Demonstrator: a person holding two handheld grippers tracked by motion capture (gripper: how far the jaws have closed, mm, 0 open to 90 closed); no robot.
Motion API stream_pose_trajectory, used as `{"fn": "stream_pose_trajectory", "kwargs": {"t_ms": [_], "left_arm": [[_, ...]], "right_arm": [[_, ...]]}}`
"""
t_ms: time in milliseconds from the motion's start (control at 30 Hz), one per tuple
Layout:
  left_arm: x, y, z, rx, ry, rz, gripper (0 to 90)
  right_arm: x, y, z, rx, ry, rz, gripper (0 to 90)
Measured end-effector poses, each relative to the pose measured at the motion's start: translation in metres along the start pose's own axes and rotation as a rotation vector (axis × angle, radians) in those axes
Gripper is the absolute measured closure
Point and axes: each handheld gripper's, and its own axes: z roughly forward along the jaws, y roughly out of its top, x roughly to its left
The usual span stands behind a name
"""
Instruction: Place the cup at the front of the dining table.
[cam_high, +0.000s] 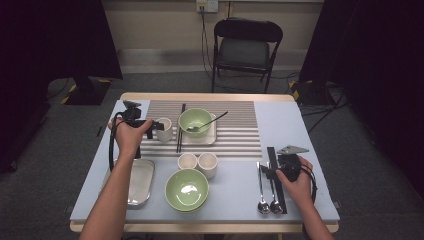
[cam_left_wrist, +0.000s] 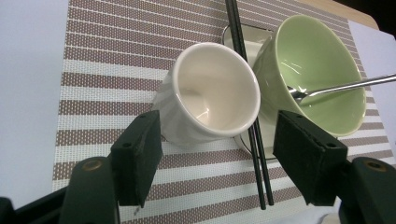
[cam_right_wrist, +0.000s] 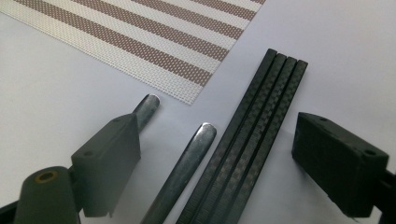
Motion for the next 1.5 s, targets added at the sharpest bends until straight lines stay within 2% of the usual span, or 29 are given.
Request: {"fn": "stream_pose_trajectory", "kwargs": {"t_ms": [100, 267, 500, 700, 900, 1033, 1500], "left_arm": [[0.0, 0.0, -0.001, 0.002, 0.008, 0.008, 32.4], [0.0, -0.001, -0.002, 0.005, 0.0, 0.003, 33.1], [0.0, -0.004, -0.003, 0.009, -0.017, 0.021, 33.4], [0.001, -0.007, -0.004, 0.016, -0.014, 0.015, 33.5], [0.002, -0.009, -0.006, 0.017, -0.032, 0.024, 34.3], [0.002, -0.011, -0.008, 0.025, -0.043, 0.009, 34.5], [0.004, -0.016, -0.014, 0.025, -0.04, 0.023, 35.1]], "right_arm": [[0.0, 0.0, 0.0, 0.0, 0.0, 0.0, 14.1], [0.0, 0.0, 0.0, 0.0, 0.0, -0.001, 14.1], [0.0, 0.0, 0.0, 0.0, 0.0, -0.001, 14.2], [0.0, 0.0, 0.0, 0.0, 0.0, -0.001, 14.2], [0.0, 0.0, 0.0, 0.0, 0.0, -0.001, 14.2], [0.0, 0.0, 0.0, 0.0, 0.0, -0.001, 14.2], [0.0, 0.0, 0.0, 0.0, 0.0, -0.001, 14.2]]}}
